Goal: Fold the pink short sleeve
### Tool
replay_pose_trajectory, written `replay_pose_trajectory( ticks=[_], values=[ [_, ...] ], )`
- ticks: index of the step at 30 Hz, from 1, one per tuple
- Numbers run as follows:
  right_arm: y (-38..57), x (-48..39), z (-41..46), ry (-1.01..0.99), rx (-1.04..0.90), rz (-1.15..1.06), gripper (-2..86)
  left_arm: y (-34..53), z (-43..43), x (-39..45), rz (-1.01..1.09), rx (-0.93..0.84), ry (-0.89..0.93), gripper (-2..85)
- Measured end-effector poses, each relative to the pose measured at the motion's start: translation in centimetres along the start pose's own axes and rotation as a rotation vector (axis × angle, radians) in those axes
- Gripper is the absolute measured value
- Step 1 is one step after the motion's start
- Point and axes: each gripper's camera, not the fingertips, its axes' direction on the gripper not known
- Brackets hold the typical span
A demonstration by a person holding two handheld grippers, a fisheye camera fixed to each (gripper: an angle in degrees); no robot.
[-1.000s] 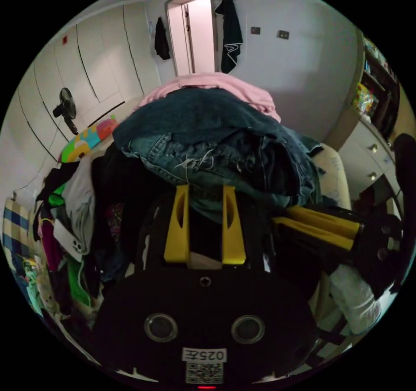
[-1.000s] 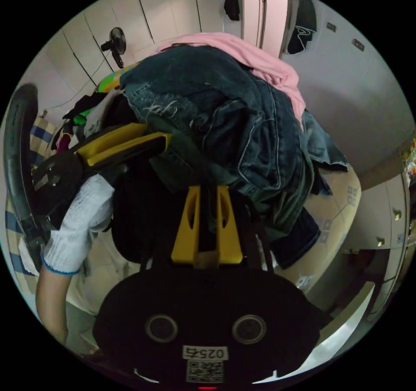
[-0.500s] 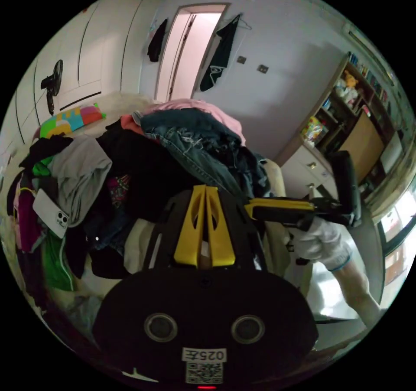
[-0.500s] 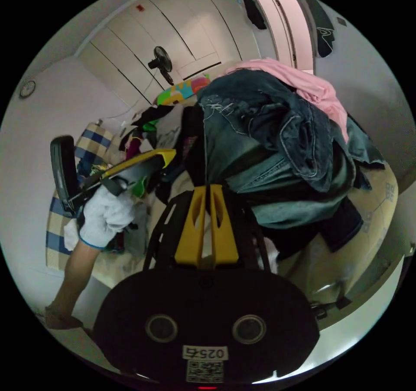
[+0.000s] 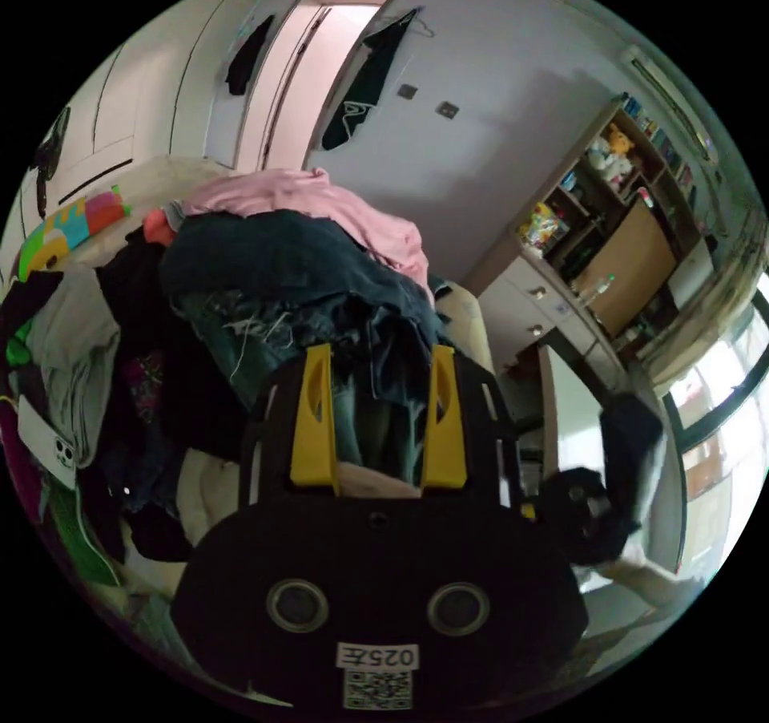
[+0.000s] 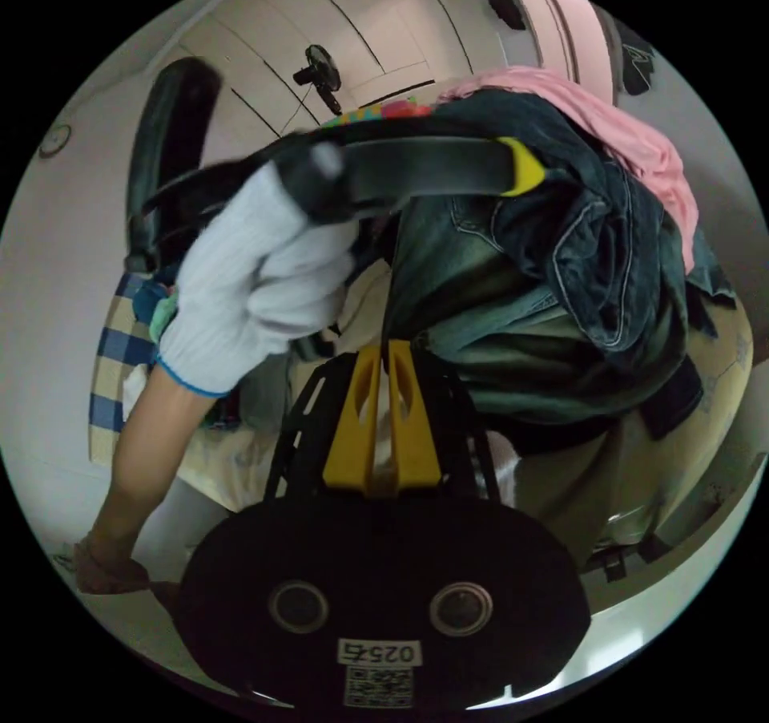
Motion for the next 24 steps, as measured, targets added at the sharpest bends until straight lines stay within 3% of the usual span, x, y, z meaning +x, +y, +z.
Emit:
replay_pose_trajectory(
  ticks=[5,7,11,15,19,24],
  values=[
    [-0.3,0.3,0.7,-0.041,-0.035,-0.04,-1.0,-5.2,7.2,0.8,-0.056,-0.188,-0.215,15.1],
    [-0.7,1.1,1.2,-0.083,-0.055,-0.024,-1.0,-5.6,8.0,1.0,-0.046,-0.196,-0.311,10.3],
    [-0.2,1.0,1.6,-0.175,-0.059,-0.002,-1.0,-4.4,7.5,0.6,-0.027,-0.162,-0.279,2.1],
    [1.9,-4.3,4.2,-0.141,-0.148,-0.084,-1.0,1.2,6.0,0.0,0.039,-0.137,-0.309,1.1],
    [6.1,-13.4,8.0,-0.125,-0.313,-0.274,-1.0,9.2,2.3,-4.5,-0.044,-0.191,-0.168,0.8],
    [14.1,-20.3,14.6,-0.22,-0.439,-0.315,-0.8,21.7,0.2,-8.2,-0.105,-0.261,-0.302,0.9]
  ],
)
